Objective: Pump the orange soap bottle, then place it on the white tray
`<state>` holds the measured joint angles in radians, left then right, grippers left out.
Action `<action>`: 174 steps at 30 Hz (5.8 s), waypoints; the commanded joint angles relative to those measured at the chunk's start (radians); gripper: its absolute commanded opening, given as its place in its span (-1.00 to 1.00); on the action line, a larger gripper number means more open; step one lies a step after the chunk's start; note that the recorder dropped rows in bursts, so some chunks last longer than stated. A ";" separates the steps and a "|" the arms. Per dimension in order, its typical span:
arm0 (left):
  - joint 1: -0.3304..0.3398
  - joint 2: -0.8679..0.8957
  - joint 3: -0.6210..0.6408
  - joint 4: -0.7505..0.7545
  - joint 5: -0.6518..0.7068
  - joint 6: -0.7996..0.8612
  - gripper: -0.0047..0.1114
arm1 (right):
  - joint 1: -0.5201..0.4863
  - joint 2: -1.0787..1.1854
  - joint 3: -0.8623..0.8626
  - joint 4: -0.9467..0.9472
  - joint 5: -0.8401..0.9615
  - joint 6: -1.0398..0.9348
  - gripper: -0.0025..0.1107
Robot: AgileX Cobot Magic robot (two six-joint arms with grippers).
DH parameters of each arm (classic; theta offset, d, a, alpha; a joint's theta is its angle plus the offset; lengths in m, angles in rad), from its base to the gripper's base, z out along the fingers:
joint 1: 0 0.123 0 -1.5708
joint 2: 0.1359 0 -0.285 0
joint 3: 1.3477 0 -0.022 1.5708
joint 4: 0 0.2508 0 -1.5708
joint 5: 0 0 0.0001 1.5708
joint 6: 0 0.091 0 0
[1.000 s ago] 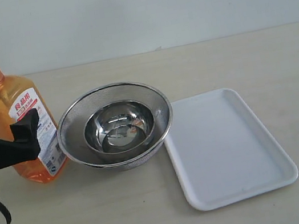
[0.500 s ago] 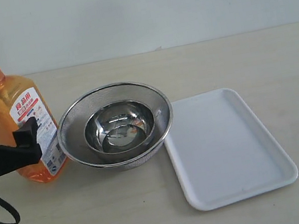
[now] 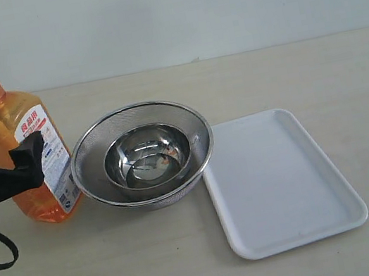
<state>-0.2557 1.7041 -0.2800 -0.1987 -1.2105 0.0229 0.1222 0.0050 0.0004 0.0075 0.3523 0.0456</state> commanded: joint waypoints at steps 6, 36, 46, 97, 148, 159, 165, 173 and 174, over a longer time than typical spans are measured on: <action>0.005 0.100 -0.112 0.049 0.005 -0.017 0.75 | -0.003 -0.005 0.000 0.001 -0.005 0.000 -0.93; 0.005 0.174 -0.144 0.065 -0.011 0.131 -0.84 | -0.003 -0.005 0.000 0.001 -0.010 0.000 -0.93; 0.003 0.142 -0.144 0.092 0.001 0.264 -0.84 | -0.003 -0.005 0.000 0.001 -0.010 0.000 -0.93; 0.003 0.087 -0.144 0.129 0.060 0.281 -0.84 | -0.003 -0.005 0.000 0.026 -0.243 0.001 -0.93; 0.003 0.087 -0.152 0.135 0.053 0.369 -0.84 | 0.475 1.506 -1.440 0.651 0.213 -0.713 -0.94; 0.003 0.087 -0.152 0.135 0.053 0.374 -0.84 | 0.536 1.663 -1.569 0.733 0.206 -0.794 -0.94; 0.003 0.087 -0.152 0.135 0.053 0.374 -0.84 | 0.567 1.711 -1.630 0.746 0.198 -0.816 -0.94; 0.003 0.087 -0.152 0.135 0.053 0.374 -0.84 | 0.576 1.825 -1.790 0.760 0.288 -0.806 -0.94; 0.003 0.087 -0.152 0.135 0.053 0.379 -0.84 | 0.576 1.840 -1.814 0.766 0.303 -0.806 -0.94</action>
<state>-0.2555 1.8047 -0.4211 -0.0702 -1.1033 0.3857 0.6966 1.8191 -1.7598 0.7615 0.6207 -0.7593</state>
